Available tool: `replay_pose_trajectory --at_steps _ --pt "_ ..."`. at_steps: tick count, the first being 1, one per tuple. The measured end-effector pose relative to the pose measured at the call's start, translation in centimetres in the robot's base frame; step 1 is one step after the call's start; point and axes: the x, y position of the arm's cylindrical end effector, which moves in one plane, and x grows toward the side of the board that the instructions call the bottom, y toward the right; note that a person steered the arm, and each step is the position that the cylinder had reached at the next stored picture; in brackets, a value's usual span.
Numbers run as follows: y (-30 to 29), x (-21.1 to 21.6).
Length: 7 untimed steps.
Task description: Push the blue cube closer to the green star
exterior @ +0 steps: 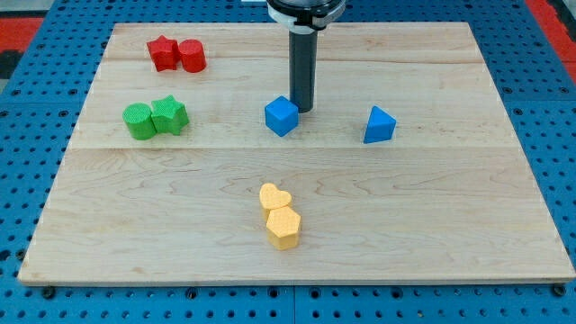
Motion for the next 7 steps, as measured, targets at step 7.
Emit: replay_pose_trajectory --at_steps 7 --pt "-5.1 2.7"
